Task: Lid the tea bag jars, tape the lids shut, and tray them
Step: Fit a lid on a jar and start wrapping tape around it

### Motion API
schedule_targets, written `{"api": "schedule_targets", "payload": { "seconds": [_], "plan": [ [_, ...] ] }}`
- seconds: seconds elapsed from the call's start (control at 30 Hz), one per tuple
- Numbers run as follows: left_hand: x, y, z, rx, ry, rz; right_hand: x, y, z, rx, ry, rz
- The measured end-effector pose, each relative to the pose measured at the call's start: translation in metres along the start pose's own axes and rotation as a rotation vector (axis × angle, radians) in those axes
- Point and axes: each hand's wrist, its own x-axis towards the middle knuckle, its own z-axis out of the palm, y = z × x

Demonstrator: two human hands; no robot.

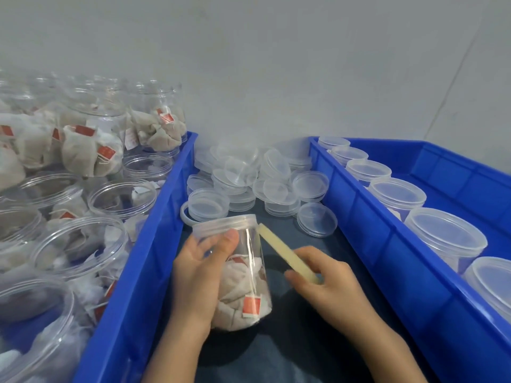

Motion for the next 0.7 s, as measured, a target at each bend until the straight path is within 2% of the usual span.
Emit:
{"api": "schedule_targets", "payload": {
  "seconds": [0.1, 0.23, 0.4, 0.7],
  "plan": [
    [0.002, -0.001, -0.003, 0.01, -0.038, -0.024, 0.002, 0.002, -0.005, -0.014, 0.155, -0.043],
    [0.002, 0.0, -0.002, 0.014, -0.077, 0.023, 0.001, 0.005, -0.012, -0.269, 0.372, -0.189],
    [-0.001, 0.004, -0.005, 0.023, -0.159, 0.039, -0.001, 0.008, -0.015, -0.371, 0.429, -0.158],
    [-0.006, 0.004, -0.002, -0.204, -0.577, -0.105, 0.001, 0.005, -0.009, -0.27, 0.387, -0.128]
  ]
}}
